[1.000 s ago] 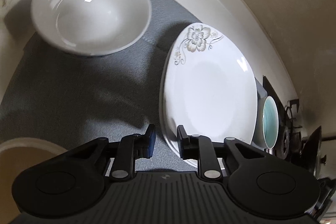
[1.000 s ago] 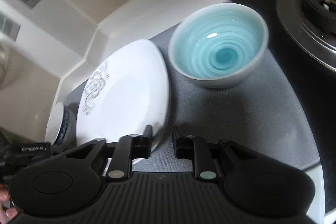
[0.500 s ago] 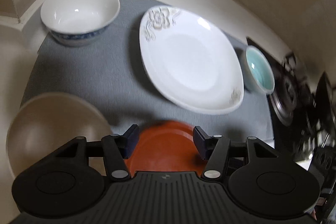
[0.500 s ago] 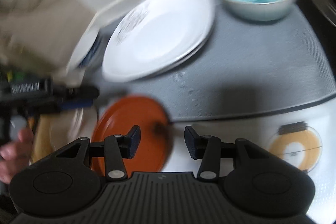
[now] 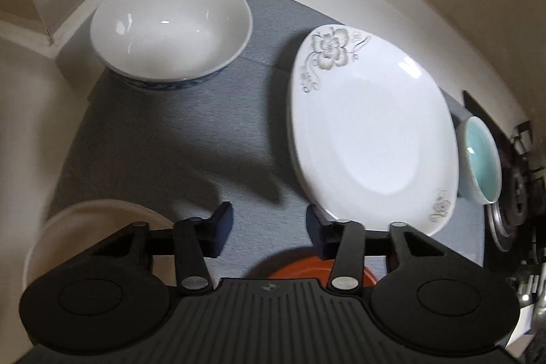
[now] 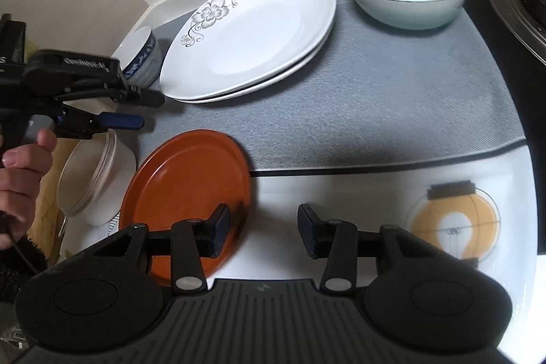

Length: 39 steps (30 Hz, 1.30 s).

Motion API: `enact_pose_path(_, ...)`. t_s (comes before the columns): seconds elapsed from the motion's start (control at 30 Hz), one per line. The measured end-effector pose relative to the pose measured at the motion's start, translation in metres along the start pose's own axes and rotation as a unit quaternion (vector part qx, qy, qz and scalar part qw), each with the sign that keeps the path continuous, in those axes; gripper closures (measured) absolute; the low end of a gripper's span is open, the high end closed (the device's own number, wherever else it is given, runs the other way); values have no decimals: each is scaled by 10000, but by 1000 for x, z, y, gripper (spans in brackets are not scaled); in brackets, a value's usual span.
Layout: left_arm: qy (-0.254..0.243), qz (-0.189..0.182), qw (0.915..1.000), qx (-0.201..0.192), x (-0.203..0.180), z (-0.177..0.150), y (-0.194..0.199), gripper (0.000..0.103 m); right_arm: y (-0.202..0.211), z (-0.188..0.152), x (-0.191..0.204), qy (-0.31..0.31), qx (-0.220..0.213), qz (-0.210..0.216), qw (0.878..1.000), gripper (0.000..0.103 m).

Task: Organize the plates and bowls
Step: 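Move both grippers to the terracotta plate and grasp its rim, then lift the terracotta plate up with both grippers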

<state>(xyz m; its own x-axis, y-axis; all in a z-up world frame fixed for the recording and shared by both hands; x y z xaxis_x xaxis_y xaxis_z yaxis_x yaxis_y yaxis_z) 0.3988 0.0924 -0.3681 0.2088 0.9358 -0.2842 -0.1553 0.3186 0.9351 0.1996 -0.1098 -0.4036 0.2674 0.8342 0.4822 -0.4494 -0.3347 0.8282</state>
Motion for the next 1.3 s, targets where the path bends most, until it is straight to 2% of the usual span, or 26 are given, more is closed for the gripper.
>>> enact_pose_path(0.13, -58, -387, 9992, 47, -6, -8, 11, 56, 3, -1, -8, -257, -42, 67, 9996, 54)
enact_pose_path(0.23, -277, -377, 9989, 89, -13, -20, 17, 54, 2, -2, -5, -253, 5, 306, 9992, 54)
enact_pose_path(0.3, -391, -321, 9986, 131, -18, -28, 18, 54, -5, -2, 4, -81, 160, 430, 9989, 54)
enact_pose_path(0.37, -510, -279, 9982, 163, -21, -35, 21, 54, -9, -4, 15, 387, 147, 177, 9990, 56)
enact_pose_path(0.4, -574, -234, 9979, 171, -23, -38, 21, 54, -9, -6, 18, 605, 148, -39, 9981, 68)
enact_pose_path(0.43, -641, -180, 9976, 163, -25, -40, 23, 54, -8, -7, 19, 778, 147, -260, 9965, 86)
enact_pose_path(0.47, -714, -128, 9973, 148, -28, -43, 23, 53, -7, -7, 17, 844, 133, -406, 9955, 91)
enact_pose_path(0.57, -900, 7, 9958, 136, -34, -51, 25, 53, 7, -5, 1, 693, -18, -616, 9957, 94)
enact_pose_path(0.63, -976, -25, 9950, 196, -39, -56, 21, 53, 21, -4, -11, 402, -202, -612, 9971, 96)
enact_pose_path(0.67, -1002, -49, 9947, 231, -41, -58, 19, 53, 26, -4, -18, 288, -260, -592, 9975, 96)
enact_pose_path(0.73, -1124, -19, 9934, 223, -44, -64, 14, 56, 34, -8, -27, 112, -286, -287, 9991, 96)
enact_pose_path(0.77, -1206, 71, 9926, 143, -45, -67, 12, 60, 36, -10, -32, 19, -296, -183, 9994, 96)
enact_pose_path(0.87, -1615, 330, 9860, -240, -52, -74, 11, 61, 43, -13, -33, 48, -515, -175, 9985, 93)
enact_pose_path(0.93, -1804, 310, 9829, -221, -57, -79, 9, 52, 45, -14, -27, 222, -582, -190, 9979, 92)
enact_pose_path(0.97, -1779, 274, 9836, -126, -57, -80, 7, 37, 47, -16, -24, 340, -662, -154, 9971, 92)
enact_pose_path(1.0, -1733, 246, 9846, 36, -56, -81, 5, 16, 49, -17, -20, 468, -699, -87, 9964, 92)
enact_pose_path(1.03, -1721, 204, 9845, 258, -55, -82, 1, 9, 51, -17, -15, 586, -700, -88, 9958, 85)
enact_pose_path(1.07, -1697, 115, 9844, 442, -54, -84, -2, 7, 53, -19, -13, 679, -706, -201, 9950, 76)
enact_pose_path(1.13, -1669, 14, 9836, 677, -53, -87, -6, 7, 53, -19, -10, 864, -669, -480, 9928, 44)
enact_pose_path(1.17, -1687, 78, 9831, 706, -53, -89, -7, 7, 54, -19, -9, 924, -656, -653, 9914, 36)
enact_pose_path(1.2, -1735, 177, 9821, 708, -52, -90, -7, 7, 53, -19, -10, 942, -600, -792, 9906, 18)
enact_pose_path(1.23, -1804, 252, 9809, 688, -53, -91, -6, 7, 53, -18, -11, 914, -512, -835, 9910, 8)
enact_pose_path(1.3, -1842, 235, 9804, 652, -53, -92, -5, 7, 56, -15, -12, 869, -502, -800, 9917, 5)
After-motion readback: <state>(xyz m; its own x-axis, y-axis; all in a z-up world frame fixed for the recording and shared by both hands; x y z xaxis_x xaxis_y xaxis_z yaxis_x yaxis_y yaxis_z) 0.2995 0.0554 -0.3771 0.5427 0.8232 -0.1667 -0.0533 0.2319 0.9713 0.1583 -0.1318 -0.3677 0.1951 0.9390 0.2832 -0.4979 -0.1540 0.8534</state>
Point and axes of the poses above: each gripper's, at about its wrist camera, not at the fingertips, and y roughly against the way its jaws point, x to its left, z to its top, the point moved 5 cm from there along -y, roughly the way its jaws point, and after that the axes turned 5 degrees about x, right-handed, at the moved point
